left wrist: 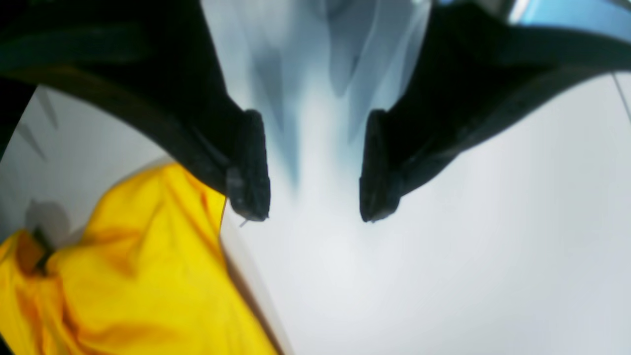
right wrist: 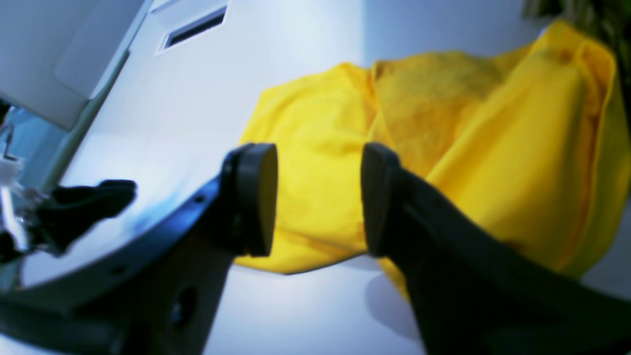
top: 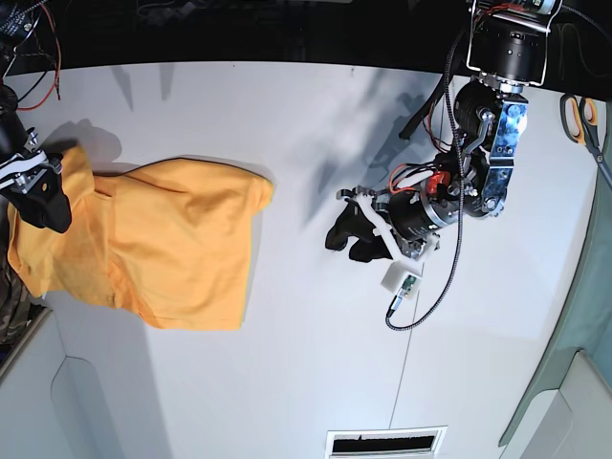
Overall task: Layout the t-shirt on the table in an organized manner, then fold the t-shirt properly
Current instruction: 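Pull the shirt with the right gripper and release the left gripper, then grasp the shirt hem with both grippers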
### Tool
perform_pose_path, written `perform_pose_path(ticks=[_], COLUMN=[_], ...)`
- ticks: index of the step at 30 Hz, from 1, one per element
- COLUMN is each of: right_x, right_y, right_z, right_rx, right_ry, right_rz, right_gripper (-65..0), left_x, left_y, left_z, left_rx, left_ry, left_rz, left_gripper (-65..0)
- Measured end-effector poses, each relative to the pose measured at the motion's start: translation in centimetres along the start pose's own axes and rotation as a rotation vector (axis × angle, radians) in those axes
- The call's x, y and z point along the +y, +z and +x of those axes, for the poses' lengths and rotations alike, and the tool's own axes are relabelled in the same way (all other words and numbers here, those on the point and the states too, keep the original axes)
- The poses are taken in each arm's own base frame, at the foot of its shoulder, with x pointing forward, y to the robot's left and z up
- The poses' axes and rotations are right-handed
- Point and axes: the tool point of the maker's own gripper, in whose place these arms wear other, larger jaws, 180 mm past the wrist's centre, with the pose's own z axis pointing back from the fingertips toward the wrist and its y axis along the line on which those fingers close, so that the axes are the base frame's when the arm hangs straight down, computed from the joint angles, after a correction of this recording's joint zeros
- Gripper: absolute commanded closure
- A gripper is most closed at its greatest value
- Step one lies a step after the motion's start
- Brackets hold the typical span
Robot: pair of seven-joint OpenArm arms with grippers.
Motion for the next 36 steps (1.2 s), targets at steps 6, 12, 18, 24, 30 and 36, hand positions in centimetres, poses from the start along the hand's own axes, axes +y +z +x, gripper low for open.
perform_pose_path(ticks=[6,12,18,24,30,36], right_x=[-0.3,-3.3,-4.4,-4.5,-3.8,-1.5], right_y=[-2.3,-4.1,-7.6,-10.4,-10.9,-11.4], right_z=[-4.4,-5.5,-6.2,-7.8,-7.6,-3.4], right_rx=[0.182,0.214,0.267,0.337,0.329,0.224], right_ry=[0.19,0.313,0.329,0.303,0.306,0.334], right_rz=[-0.106,-0.303,-0.37,-0.348,-0.323,-0.271], right_gripper=[-27.1,-27.1,-27.1,-25.2,0.0,0.0], left_x=[-1.2,-4.7,-6.8,-6.8,-5.5,-4.9], left_y=[-0.9,-2.4,-3.4,-3.5,-3.8,-4.5], left_z=[1.1,-0.1,-1.7,-2.1,-4.7,-6.4], left_rx=[-0.02,0.032,0.094,0.108,0.169,0.183], left_ry=[0.009,-0.05,-0.119,-0.143,-0.139,-0.091], left_rz=[-0.027,-0.093,-0.106,-0.099,-0.07,-0.09], left_gripper=[-32.9,-32.9,-32.9,-32.9,-32.9,-32.9])
